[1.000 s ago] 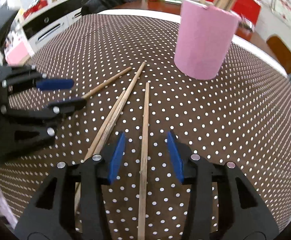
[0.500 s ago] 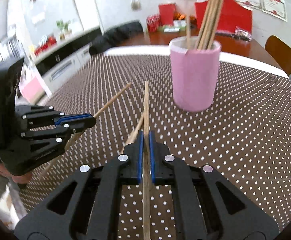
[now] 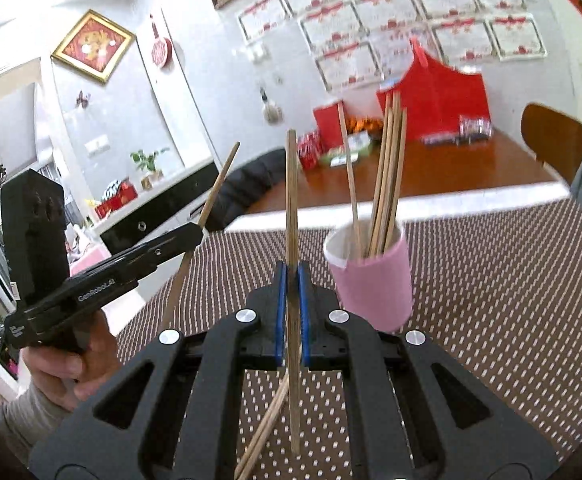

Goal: Organize utensils
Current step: 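Lift the left tool's chopstick upright over the cup while the right tool carries its own, then open the left tool to drop its chopstick into the cup while the right tool releases its own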

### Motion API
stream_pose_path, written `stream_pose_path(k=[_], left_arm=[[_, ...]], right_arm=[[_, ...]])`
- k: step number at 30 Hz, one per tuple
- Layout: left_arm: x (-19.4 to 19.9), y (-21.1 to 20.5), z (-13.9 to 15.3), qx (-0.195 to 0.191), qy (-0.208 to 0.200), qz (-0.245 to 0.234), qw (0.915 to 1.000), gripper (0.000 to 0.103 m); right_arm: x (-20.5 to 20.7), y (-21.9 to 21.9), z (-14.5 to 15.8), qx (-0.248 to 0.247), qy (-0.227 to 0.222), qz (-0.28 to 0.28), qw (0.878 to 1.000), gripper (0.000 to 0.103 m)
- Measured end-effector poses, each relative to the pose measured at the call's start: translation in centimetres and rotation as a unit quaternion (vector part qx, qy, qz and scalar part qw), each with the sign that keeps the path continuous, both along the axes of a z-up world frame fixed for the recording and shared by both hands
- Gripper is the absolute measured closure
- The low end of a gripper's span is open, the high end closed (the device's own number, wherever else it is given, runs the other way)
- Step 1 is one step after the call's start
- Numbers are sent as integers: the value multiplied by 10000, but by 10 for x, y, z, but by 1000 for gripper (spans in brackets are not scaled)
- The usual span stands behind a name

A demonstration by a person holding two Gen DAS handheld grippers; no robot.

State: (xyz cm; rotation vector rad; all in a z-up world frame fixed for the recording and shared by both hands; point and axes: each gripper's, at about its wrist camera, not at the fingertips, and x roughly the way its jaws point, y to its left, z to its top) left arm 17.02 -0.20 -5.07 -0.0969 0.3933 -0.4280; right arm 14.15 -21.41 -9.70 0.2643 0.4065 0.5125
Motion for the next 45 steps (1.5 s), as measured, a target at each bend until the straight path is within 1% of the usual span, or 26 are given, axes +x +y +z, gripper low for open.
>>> stream_pose_path(k=[2,5,10,13,18,20,23,25,33,40,45], left_arm=[[8,-1,11,-180,-233,-73,9995,98],[16,-3,26,-439,-563,-111,9974,98],[37,-15,46,-873,-1035,-120,9907,98],[53,-24,53,-1103,-1214,-110,9864,98],[80,-41,56,-1294,-1423,-41,9813,98],[89,-46,53,-1332,-1445,-52,9805,98],[97,-55,46,-1334,-1505,-6,9796,98],[104,-58,42,-1386,-1510,16,9788,98],[122,-66,35,-1390,-1399,-4,9804,98],[142,-72,12,-1233,-1086,134,9863,98],[147,-75,3,-1053,-957,219,9896,97]], right_arm=[[2,-4,12,-9,-126,-35,9999,97],[9,-8,40,-23,-388,-100,9992,97],[22,-19,76,130,-763,-184,9968,97],[33,-24,94,161,-945,-278,9950,97],[49,-44,112,333,-1120,-412,9923,97],[55,-52,111,417,-1123,-455,9918,97],[68,-60,107,345,-1029,-556,9925,97],[75,-66,103,409,-969,-575,9928,97],[91,-66,89,309,-795,-625,9944,97],[101,-57,77,150,-593,-599,9963,97],[106,-52,71,73,-449,-548,9975,97]])
